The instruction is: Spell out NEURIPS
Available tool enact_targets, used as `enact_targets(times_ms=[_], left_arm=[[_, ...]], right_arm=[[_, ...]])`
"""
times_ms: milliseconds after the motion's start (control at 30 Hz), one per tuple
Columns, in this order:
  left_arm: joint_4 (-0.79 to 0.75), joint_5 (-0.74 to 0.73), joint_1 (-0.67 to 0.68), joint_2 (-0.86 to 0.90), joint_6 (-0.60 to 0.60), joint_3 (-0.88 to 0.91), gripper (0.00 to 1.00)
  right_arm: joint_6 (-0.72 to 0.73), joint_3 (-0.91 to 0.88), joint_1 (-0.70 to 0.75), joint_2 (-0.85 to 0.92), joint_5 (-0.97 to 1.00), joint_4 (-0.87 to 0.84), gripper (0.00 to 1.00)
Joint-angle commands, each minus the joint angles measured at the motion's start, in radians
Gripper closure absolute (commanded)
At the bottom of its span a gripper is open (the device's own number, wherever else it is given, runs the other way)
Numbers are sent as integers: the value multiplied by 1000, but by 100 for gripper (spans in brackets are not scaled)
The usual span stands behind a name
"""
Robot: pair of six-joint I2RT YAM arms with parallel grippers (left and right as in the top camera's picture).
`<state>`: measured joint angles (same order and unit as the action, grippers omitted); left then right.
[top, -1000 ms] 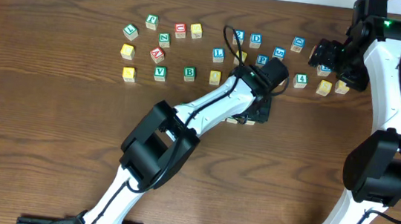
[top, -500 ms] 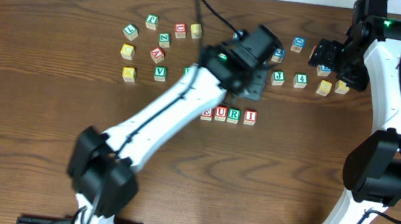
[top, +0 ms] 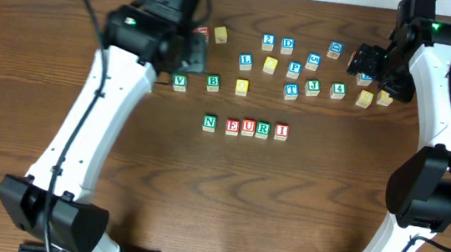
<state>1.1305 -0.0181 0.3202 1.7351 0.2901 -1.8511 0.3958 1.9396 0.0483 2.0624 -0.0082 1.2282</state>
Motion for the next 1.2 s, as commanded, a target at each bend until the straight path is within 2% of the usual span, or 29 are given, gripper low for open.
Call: enact_targets(times_ms=[0,100,300,367,500,600,767,900,1167], left_arm=[[38,11,-63,-8,-37,-12,41],[74,11,-113,-8,-51,-12,34],[119,11,-201,-8,-51,-12,31],[122,11,-225,-8,-51,-12,28],[122,11,-257,-8,-51,-12,26],[122,11,-268,-8,-50,-12,26],[121,11,-269,-8,-50,-12,26],[121,11,-269,-8,-50,-12,26],[118,11,-269,-8,-50,-12,26]], right_arm=[[26,-4,-11,6,-23,-16,1],[26,-3,-11,6,-29,-14,1],[2,-3,-11,6,-100,-45,1],[-28,-3,-17,6,-151,-64,4],[-34,2,-61,6,-185,-103,8],[-24,16,-115,6,-165,-125,10],[66,94,-232,7,6,-114,15],[127,130,-288,18,63,-107,20],[148,130,-333,90,92,-130,20]])
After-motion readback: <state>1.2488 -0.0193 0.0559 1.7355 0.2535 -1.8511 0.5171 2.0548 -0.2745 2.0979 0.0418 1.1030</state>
